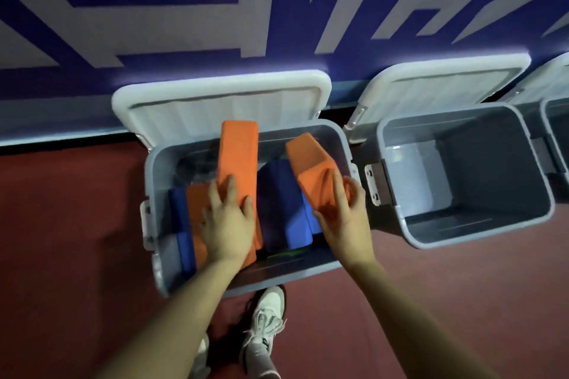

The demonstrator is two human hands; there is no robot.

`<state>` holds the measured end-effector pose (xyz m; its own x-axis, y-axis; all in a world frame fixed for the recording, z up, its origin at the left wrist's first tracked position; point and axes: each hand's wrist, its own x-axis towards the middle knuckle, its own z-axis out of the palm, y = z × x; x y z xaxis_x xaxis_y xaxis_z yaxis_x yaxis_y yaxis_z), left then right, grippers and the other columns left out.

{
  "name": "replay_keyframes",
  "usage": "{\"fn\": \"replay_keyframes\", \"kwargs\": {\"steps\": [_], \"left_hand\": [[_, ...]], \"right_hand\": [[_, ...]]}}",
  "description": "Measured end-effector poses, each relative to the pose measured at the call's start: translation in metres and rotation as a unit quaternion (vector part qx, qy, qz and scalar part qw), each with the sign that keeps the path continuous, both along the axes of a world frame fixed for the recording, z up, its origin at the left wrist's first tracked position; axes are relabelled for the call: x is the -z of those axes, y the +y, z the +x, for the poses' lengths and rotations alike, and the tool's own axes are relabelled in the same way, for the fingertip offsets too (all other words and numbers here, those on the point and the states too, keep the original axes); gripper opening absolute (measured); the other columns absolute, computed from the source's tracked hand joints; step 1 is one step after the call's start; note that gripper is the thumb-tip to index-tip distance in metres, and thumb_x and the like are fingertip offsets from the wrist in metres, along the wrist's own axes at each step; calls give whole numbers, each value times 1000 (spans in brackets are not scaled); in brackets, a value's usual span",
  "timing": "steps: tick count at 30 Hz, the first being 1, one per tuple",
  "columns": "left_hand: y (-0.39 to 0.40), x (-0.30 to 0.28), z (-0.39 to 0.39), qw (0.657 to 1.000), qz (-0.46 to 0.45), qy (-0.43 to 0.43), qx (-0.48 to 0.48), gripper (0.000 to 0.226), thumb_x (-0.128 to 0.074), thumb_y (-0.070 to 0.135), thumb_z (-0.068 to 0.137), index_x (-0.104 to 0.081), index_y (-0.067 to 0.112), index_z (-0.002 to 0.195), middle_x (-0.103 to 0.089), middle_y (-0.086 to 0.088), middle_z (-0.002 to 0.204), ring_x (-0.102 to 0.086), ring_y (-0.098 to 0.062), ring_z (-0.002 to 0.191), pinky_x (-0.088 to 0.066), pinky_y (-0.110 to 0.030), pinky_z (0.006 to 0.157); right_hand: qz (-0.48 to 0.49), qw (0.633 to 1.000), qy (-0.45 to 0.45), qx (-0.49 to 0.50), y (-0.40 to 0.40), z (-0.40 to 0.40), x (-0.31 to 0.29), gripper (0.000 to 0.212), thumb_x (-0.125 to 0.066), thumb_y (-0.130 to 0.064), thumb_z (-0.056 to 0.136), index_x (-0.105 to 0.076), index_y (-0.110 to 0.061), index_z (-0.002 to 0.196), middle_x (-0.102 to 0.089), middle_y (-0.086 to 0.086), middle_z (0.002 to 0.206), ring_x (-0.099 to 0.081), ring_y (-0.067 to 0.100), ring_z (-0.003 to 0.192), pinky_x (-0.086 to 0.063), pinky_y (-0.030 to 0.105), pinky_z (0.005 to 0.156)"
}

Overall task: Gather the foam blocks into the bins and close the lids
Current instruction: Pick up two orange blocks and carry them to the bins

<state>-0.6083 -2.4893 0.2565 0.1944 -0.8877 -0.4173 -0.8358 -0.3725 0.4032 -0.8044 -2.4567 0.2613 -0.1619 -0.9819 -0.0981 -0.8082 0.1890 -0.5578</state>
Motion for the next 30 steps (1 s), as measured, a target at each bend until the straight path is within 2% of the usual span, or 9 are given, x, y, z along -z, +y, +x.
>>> {"fn": "replay_keyframes", "kwargs": {"steps": [2,4,6,12,17,23,27,30], "left_hand": [[3,26,-3,997,31,19,64,59,-48,36,97,-27,24,150,-22,-11,156,-34,-38,134,-38,-48,101],[13,47,0,991,46,24,123,58,-42,39,98,-22,24,151,-21,-7,157,-34,-32,136,-37,-43,103],[15,59,5,985,87,20,145,56,-38,41,99,-24,24,151,-23,-4,157,-37,-30,136,-38,-42,105],[20,37,13,978,75,3,196,52,-42,36,99,-34,20,148,-36,-5,151,-44,-31,127,-38,-41,104],[15,-20,20,969,26,-1,246,50,-43,33,99,-37,18,146,-41,-3,147,-44,-30,124,-37,-40,103],[16,-109,46,948,-31,-16,318,51,-43,34,99,-36,19,147,-36,-5,151,-39,-29,132,-27,-39,109],[25,-186,62,919,-37,-29,392,52,-35,38,101,-25,24,150,-28,0,155,-33,-25,136,-22,-35,112],[40,-244,67,892,-67,-24,447,51,-36,35,101,-28,23,149,-31,0,153,-35,-25,133,-21,-35,108]], "right_hand": [[49,999,-12,7,9,6,23,91,-68,-39,85,-5,-39,150,-30,16,147,-47,39,122,-50,50,88],[101,995,4,8,17,12,41,76,-50,-54,92,-6,-41,152,-22,7,156,-36,35,133,-45,50,97],[150,988,22,4,20,14,52,64,-43,-52,97,-14,-38,152,-16,0,159,-27,31,140,-37,51,105],[184,981,61,-1,20,20,38,57,-36,-50,99,-18,-36,152,-16,-2,159,-25,32,139,-31,49,109],[162,983,86,-11,25,34,-10,56,-41,-44,100,-22,-33,151,-19,0,159,-26,31,138,-33,45,106],[135,986,97,17,46,56,-100,54,-44,-38,99,-30,-26,150,-29,5,155,-34,34,133,-37,45,102],[108,986,105,73,74,76,-172,52,-45,-36,98,-35,-26,148,-35,2,153,-38,31,130,-39,43,103],[94,982,109,126,107,86,-221,50,-44,-36,98,-36,-29,147,-37,0,151,-40,28,129,-41,41,99]]}}
